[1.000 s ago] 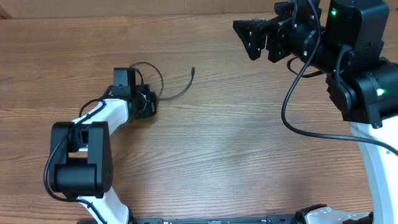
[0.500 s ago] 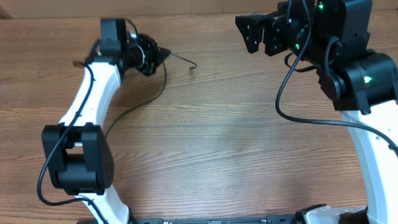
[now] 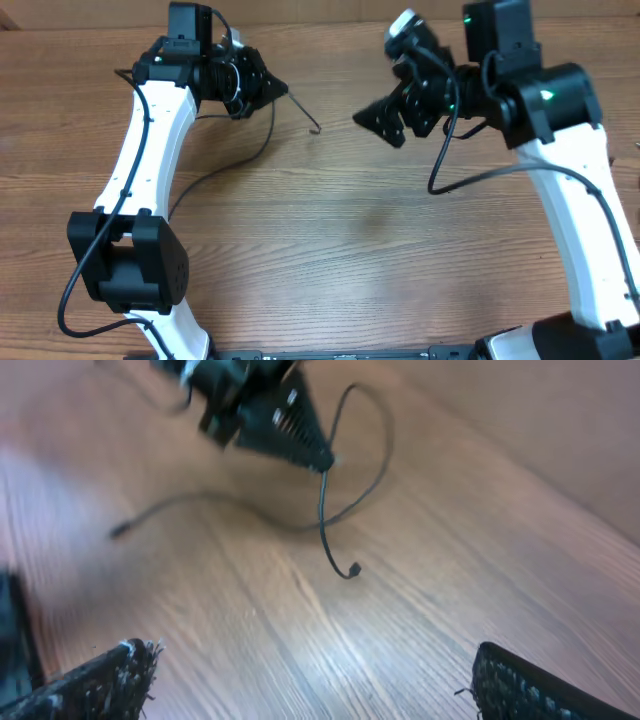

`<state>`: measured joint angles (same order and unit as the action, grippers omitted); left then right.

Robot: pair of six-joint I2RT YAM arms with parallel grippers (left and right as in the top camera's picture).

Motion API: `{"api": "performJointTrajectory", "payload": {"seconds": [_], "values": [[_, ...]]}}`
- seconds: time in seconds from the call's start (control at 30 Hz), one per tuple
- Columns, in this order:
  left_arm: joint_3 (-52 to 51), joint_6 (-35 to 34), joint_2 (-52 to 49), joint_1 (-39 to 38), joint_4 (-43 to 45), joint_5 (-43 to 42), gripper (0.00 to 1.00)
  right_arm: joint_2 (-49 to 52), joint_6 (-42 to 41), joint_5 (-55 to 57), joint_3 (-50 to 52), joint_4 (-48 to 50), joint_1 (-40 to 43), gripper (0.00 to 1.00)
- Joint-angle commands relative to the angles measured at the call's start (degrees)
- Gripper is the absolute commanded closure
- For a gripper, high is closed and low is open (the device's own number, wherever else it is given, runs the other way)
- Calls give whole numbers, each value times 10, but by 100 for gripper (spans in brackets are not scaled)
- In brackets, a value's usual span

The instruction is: Untangle cables

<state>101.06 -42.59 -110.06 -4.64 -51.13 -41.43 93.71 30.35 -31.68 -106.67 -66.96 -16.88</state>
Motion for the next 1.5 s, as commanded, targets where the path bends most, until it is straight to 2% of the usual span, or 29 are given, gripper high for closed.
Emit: {"api": "performJointTrajectory", "payload": {"seconds": [0.0, 0.07, 0.33, 0.77, 0.87, 0.9, 0.93, 0.97, 1.47], "values": [[25, 85, 3, -3, -30, -11, 96, 24, 99, -32, 17, 0, 1, 0], [31, 110, 3, -7, -63, -15, 96, 43, 120, -48, 24, 7, 1, 5], [89, 174, 3, -33, -170, -14, 96, 117, 139, -186, 37, 62, -2, 10], [191, 186, 3, -81, -226, 35, 96, 140, 136, -201, 38, 102, -78, 11], [198, 186, 3, -90, -228, 35, 96, 140, 134, -200, 38, 108, -100, 30], [200, 186, 3, -90, -230, 35, 96, 140, 134, -200, 38, 111, -105, 47], [202, 186, 3, -90, -233, 35, 96, 140, 134, -198, 38, 115, -110, 83], [204, 186, 3, -90, -239, 35, 96, 140, 129, -191, 38, 121, -114, 96], [210, 203, 3, -76, -260, 42, 95, 140, 71, -158, 38, 127, -74, 96]]}}
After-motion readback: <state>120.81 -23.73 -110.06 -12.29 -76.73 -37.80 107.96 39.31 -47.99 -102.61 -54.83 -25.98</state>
